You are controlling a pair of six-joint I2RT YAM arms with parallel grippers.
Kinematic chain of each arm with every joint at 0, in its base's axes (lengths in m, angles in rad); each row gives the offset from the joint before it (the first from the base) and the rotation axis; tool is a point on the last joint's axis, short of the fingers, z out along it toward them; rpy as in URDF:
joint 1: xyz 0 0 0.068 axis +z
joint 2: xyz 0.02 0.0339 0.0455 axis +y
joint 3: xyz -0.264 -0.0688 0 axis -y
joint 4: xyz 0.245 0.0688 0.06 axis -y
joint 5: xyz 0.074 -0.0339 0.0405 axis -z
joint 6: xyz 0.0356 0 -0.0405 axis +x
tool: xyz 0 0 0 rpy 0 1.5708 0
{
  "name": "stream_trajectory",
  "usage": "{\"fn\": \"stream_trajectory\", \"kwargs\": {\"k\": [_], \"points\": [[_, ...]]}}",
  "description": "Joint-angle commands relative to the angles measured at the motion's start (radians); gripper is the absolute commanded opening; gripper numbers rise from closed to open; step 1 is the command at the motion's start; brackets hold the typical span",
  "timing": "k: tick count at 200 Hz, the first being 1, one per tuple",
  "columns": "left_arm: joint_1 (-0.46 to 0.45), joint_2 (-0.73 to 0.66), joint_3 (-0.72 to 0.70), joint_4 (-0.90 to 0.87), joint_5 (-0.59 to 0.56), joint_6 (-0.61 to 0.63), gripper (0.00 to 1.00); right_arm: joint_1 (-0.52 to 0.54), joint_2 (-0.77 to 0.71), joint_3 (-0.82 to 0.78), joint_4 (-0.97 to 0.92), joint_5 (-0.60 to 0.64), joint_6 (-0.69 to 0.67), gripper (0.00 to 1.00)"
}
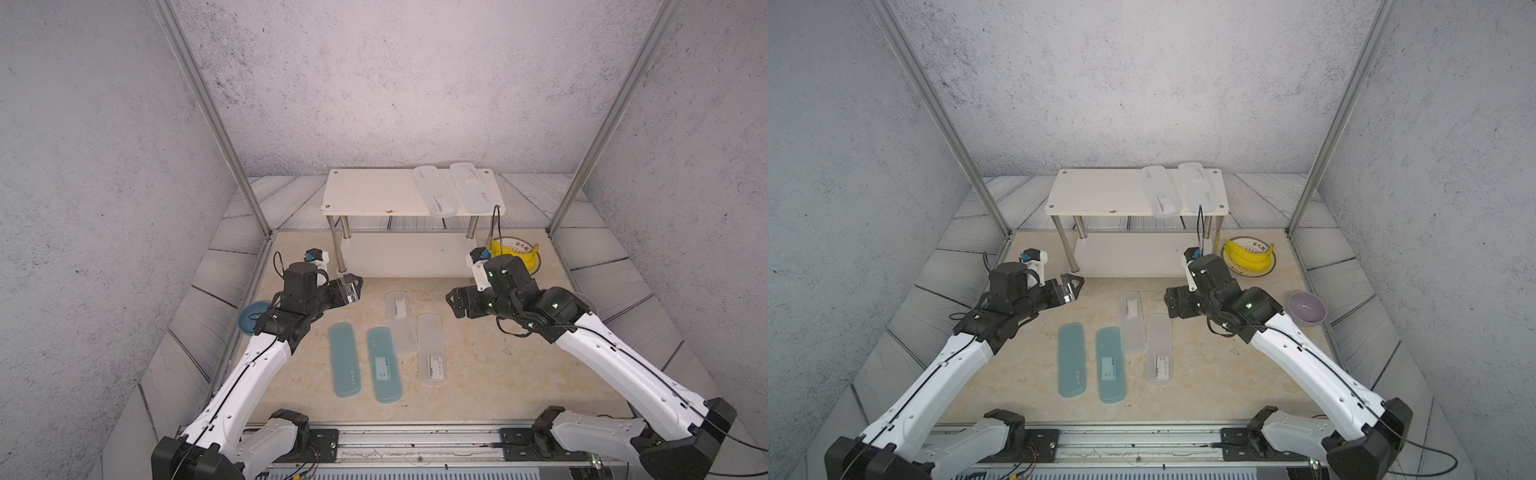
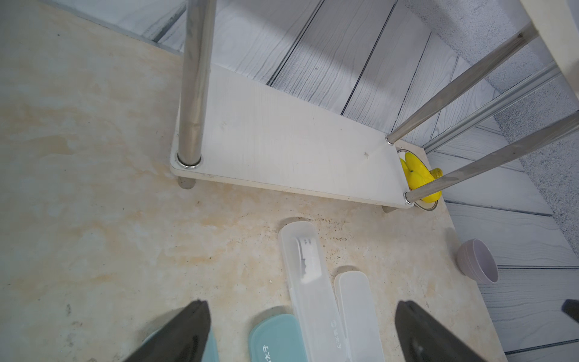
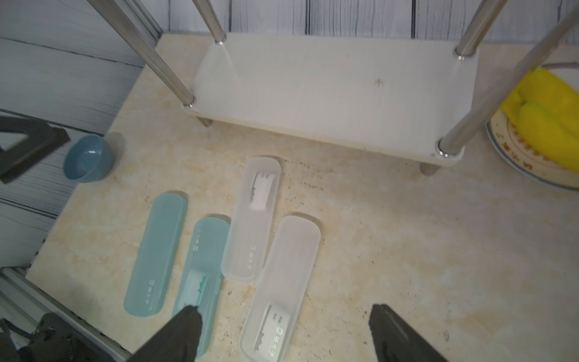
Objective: Place the pencil cases on the shelf according to color
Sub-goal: Pick up the pencil case from the center of the board.
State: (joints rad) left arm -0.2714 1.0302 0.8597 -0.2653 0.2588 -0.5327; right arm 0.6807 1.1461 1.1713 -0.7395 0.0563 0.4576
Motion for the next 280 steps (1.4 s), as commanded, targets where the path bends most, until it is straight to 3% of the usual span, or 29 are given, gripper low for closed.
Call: {"fn": "stream_trajectory", "kwargs": {"k": [1, 35, 74, 130, 159, 191, 226, 280], "points": [[-0.002, -0.007, -0.051, 0.096, 0.022, -0.025, 0.99, 0.014, -0.027, -0.117, 0.046, 0.022, 0.100, 0.89], [-0.008, 0.055, -0.068, 0.164, 0.077, -0.032, 0.99, 0.032, 0.034, -0.219, 0.037, 0.014, 0.173, 0.86], [-0.011, 0.097, -0.059, 0.143, 0.065, 0.045, 0.99, 0.056, 0.112, -0.293, 0.053, 0.003, 0.226, 0.85], [-0.011, 0.112, -0.091, 0.175, 0.010, 0.024, 0.99, 0.106, 0.205, -0.351, 0.156, -0.008, 0.293, 0.87], [-0.011, 0.154, -0.031, 0.096, 0.031, 0.056, 0.99, 0.130, 0.263, -0.325, 0.167, 0.005, 0.305, 0.88], [-0.006, 0.117, 0.020, 0.006, -0.072, 0.066, 0.98, 0.138, 0.320, -0.275, 0.121, 0.039, 0.274, 0.92], [0.000, 0.097, 0.100, -0.069, -0.054, 0.123, 0.99, 0.155, 0.335, -0.257, 0.126, 0.033, 0.260, 0.92], [0.008, 0.069, 0.076, -0.069, -0.069, 0.123, 0.99, 0.202, 0.365, -0.233, 0.168, 0.000, 0.292, 0.95]]}}
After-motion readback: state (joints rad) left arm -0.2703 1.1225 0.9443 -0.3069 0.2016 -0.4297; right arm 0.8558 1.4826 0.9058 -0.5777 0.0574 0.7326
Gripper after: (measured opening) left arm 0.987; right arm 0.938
